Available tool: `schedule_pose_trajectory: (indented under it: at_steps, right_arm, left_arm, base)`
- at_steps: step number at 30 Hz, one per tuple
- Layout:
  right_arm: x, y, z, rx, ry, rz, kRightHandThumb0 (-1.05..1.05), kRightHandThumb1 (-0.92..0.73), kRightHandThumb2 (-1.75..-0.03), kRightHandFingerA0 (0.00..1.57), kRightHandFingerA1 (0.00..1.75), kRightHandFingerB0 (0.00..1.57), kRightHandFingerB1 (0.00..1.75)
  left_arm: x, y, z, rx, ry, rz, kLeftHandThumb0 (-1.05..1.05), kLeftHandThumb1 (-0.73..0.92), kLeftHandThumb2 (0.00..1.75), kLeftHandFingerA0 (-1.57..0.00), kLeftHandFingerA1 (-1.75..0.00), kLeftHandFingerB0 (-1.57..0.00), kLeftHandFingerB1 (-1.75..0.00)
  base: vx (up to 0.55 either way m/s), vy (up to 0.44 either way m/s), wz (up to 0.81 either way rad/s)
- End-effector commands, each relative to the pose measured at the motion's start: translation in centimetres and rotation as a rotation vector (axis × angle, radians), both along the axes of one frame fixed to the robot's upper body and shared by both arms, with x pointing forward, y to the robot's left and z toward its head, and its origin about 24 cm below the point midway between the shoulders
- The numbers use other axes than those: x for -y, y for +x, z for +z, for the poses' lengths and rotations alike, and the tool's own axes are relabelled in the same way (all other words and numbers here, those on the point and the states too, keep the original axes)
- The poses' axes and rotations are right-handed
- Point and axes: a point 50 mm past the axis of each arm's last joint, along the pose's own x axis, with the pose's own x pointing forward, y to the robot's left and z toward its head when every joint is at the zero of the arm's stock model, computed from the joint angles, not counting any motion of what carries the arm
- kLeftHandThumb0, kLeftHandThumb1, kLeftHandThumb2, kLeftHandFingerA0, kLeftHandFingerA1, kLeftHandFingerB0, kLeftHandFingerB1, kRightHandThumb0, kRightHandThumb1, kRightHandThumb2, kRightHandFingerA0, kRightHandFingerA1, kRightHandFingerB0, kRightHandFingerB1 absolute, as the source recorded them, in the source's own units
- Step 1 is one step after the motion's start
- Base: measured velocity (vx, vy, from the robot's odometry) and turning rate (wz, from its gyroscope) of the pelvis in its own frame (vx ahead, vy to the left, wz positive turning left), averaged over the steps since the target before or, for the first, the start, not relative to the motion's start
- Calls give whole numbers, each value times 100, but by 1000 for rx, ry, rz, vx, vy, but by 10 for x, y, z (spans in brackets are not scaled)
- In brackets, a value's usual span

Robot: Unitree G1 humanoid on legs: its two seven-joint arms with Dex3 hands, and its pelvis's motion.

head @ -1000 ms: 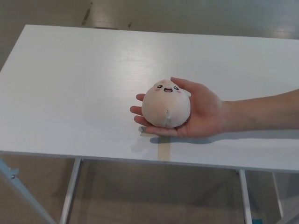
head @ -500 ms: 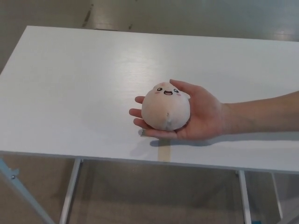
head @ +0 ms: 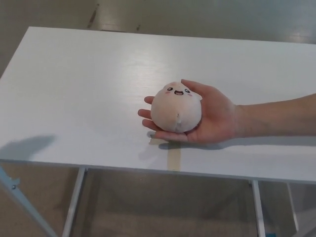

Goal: Use the left hand to take the pink dumpling toy on a person's hand and put it on the desk.

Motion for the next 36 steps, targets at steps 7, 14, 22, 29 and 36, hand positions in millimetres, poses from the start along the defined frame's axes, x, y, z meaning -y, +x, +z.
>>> schedule_pose_trajectory:
  at_steps: [7,14,22,29,36]
  right_arm:
    - [5,-2,1,-27,14,10,-21,-70,-60,65,45,50,41]
    - [5,1,2,-18,23,12,-22,-70,-61,64,44,52,42]
    - [5,4,4,-10,34,14,-22,-70,-61,63,44,51,41]
    - [3,8,5,-1,43,17,-21,-70,-61,63,44,54,42]
    - [3,12,7,11,53,10,-22,-69,-61,63,44,55,43]
  left_arm:
    - [124,64,87,101,394,-205,-49,41,53,-35,-36,-30,-31]
    - [161,101,68,15,490,-228,-58,37,65,-27,-40,-24,-36]
    - [185,122,53,-49,547,-225,-61,37,66,-27,-40,-23,-36]
    - [210,144,30,-128,669,-190,-61,37,65,-24,-39,-21,-35]
    - [229,156,7,-187,755,-186,-61,37,67,-22,-40,-17,-35]
  base:
    - [0,0,1]
    - [0,0,0]
    - [0,0,0]
    - [0,0,0]
    - [0,0,0]
